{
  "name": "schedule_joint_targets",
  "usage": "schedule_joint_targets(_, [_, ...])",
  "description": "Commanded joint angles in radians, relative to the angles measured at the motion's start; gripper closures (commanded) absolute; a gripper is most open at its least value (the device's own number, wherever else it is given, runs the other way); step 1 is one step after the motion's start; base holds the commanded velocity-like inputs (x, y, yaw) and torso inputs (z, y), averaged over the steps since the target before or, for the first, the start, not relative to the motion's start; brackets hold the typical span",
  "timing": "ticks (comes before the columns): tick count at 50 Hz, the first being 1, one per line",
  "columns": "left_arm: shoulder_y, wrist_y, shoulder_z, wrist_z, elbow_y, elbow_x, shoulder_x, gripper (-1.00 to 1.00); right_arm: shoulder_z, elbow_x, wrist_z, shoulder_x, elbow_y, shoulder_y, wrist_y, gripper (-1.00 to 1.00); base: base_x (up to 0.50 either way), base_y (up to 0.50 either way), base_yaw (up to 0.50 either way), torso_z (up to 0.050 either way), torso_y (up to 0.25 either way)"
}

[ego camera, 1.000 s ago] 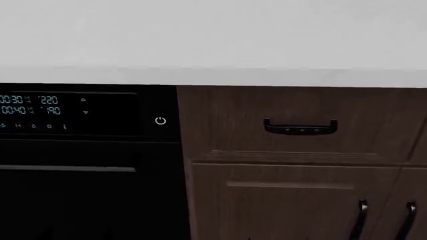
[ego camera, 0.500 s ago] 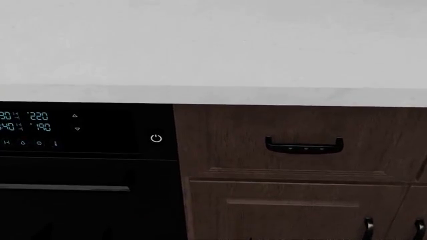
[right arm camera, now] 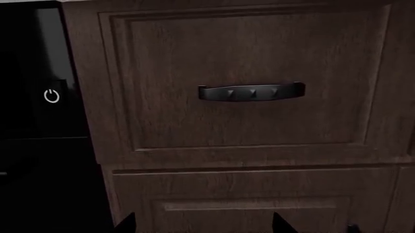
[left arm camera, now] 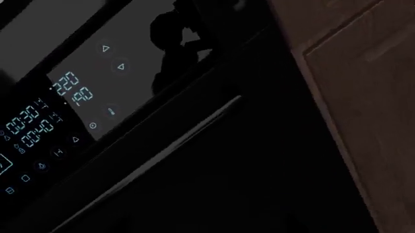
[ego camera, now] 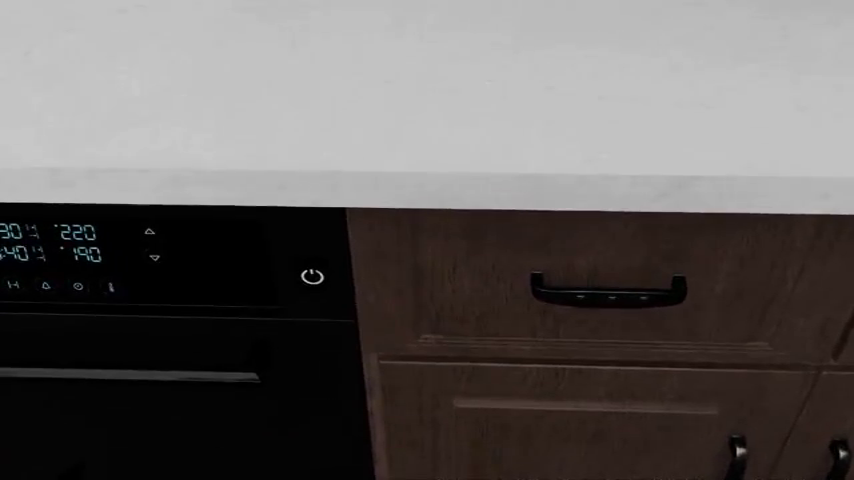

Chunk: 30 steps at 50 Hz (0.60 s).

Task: Open the dishwasher door

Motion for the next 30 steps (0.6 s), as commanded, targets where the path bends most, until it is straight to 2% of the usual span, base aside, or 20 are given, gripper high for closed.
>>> schedule_joint_targets(1, [-0.094,-0.342,0.192,0.068,0.109,0.24,-0.118,-1.0,0.0,0.006,0.009,0.009,-0.011,-0.011,-0.003,-1.0,0.0,0.0,0.0,0.0,0.0])
schedule_joint_targets(8, [-0.163,-0.513,0.337,0.163,0.141,0.36,-0.165,-1.0,-0.005,0.01,0.009,0.009,-0.005,-0.007,-0.007,-1.0,0.0,0.0,0.0,0.0,0.0])
schedule_joint_targets(16, [-0.238,-0.585,0.44,0.239,0.115,0.429,-0.199,-1.0,-0.009,0.016,0.009,0.008,0.011,0.001,-0.015,-1.0,0.0,0.0,0.0,0.0,0.0])
schedule_joint_targets(22, [-0.291,-0.592,0.482,0.28,0.091,0.454,-0.217,-1.0,-0.009,0.018,0.009,0.009,0.021,-0.003,-0.027,-1.0,0.0,0.0,0.0,0.0,0.0])
schedule_joint_targets(30, [-0.378,-0.494,0.495,0.31,-0.026,0.427,-0.212,-1.0,-0.01,0.022,0.017,0.017,0.004,-0.008,-0.021,-1.0,0.0,0.0,0.0,0.0,0.0])
